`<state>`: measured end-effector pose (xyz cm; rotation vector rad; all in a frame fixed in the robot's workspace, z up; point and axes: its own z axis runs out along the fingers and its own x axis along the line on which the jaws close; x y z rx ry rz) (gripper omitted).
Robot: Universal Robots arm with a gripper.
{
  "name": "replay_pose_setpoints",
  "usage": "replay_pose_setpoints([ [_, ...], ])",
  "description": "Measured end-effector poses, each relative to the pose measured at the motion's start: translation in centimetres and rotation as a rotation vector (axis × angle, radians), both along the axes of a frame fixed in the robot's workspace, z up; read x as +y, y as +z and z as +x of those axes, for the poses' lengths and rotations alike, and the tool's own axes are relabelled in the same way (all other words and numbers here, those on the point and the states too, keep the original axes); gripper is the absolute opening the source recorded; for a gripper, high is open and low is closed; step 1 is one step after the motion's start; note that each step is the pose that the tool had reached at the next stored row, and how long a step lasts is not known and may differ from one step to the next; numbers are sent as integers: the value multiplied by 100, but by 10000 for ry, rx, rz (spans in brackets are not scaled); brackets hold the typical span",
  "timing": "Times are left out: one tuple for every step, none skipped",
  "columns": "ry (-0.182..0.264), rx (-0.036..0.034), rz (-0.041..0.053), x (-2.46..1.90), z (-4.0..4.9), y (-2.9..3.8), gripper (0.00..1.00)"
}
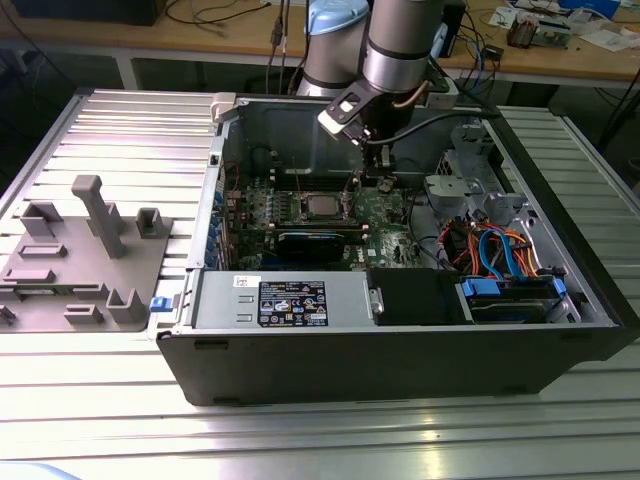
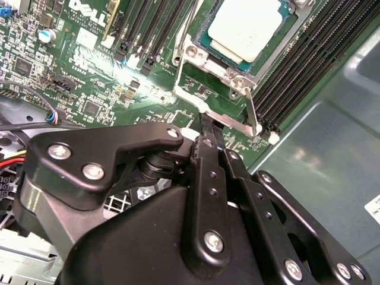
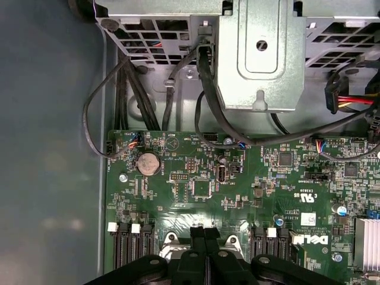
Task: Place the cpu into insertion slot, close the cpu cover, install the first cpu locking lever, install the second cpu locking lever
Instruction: 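Close the cpu cover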
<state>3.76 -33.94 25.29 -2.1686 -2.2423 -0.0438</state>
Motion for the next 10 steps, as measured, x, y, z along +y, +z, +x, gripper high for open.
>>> replay_pose_setpoints([
  [0,1,0,0,-2,0,11],
  [0,0,1,-1,-5,0,11],
  [1,0,2,-1,-9,0,11],
  [1,0,2,-2,-14,0,11],
  [2,0,2,-2,-17,0,11],
  [3,0,3,-3,-21,0,11],
  [2,0,3,-3,-23,0,11],
  [3,0,3,-3,-26,0,11],
  [3,0,3,-4,-29,0,11],
  [3,0,3,-4,-31,0,11],
])
